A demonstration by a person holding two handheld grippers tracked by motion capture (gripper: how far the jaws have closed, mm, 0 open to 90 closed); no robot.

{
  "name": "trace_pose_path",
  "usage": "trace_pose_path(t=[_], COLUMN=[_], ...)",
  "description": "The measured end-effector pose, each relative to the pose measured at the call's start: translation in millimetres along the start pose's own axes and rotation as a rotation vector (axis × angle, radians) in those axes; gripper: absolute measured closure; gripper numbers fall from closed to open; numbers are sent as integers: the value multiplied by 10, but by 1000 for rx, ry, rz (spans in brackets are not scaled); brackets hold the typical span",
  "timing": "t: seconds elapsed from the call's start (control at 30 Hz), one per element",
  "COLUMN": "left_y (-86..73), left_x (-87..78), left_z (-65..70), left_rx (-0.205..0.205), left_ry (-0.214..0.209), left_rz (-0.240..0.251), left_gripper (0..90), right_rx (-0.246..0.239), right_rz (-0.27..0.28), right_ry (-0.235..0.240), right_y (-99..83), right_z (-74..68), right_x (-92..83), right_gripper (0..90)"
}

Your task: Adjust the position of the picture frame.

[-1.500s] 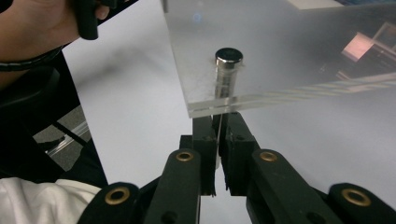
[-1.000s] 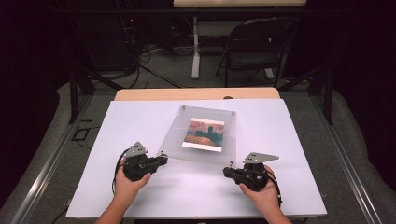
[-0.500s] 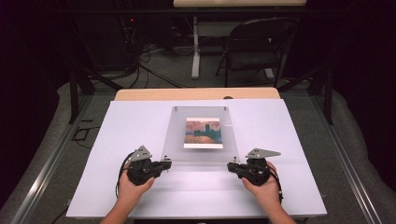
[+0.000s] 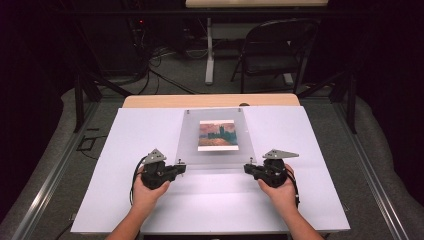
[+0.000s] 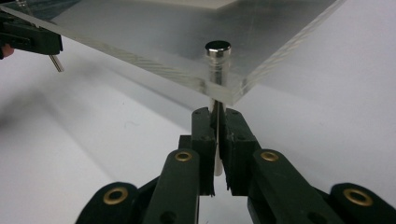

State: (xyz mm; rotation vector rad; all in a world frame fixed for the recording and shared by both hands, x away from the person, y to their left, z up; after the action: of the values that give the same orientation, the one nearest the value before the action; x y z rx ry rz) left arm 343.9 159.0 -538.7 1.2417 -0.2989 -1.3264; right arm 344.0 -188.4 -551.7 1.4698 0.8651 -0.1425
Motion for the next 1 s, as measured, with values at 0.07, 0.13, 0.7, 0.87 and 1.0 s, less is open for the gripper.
trace_pose_path(t=[0.07,0.13,0.7,0.87,1.0], left_y=[24,48,61,17,-19], left_x=[12,17,116,160,176], left_z=[-33,-70,-174,-188,-198], left_rx=[-7,-10,-16,-9,-7], left_ry=[1,5,26,29,34], left_rz=[6,7,-1,-22,-37], left_gripper=[852,851,851,850,850], right_rx=[1,1,0,-2,-14], right_rz=[3,0,-4,-19,-37], right_ry=[-2,-8,-40,-54,-62], right_y=[34,70,106,69,31], right_z=[17,23,71,84,70], right_x=[27,53,194,221,248], right_gripper=[843,844,841,842,842])
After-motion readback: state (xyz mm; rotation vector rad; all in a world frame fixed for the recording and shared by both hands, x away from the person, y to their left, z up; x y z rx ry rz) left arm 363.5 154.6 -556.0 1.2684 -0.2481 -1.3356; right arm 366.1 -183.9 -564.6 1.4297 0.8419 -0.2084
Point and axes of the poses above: each handheld gripper's, and its own axes: x roughly forward along the jaws, y roughly out of its top, z roughly to its right, the point moved 2 cm from there along x, roughly forward along the jaws, and after that the axes turned 15 degrees about -y, right-handed, at the moved point
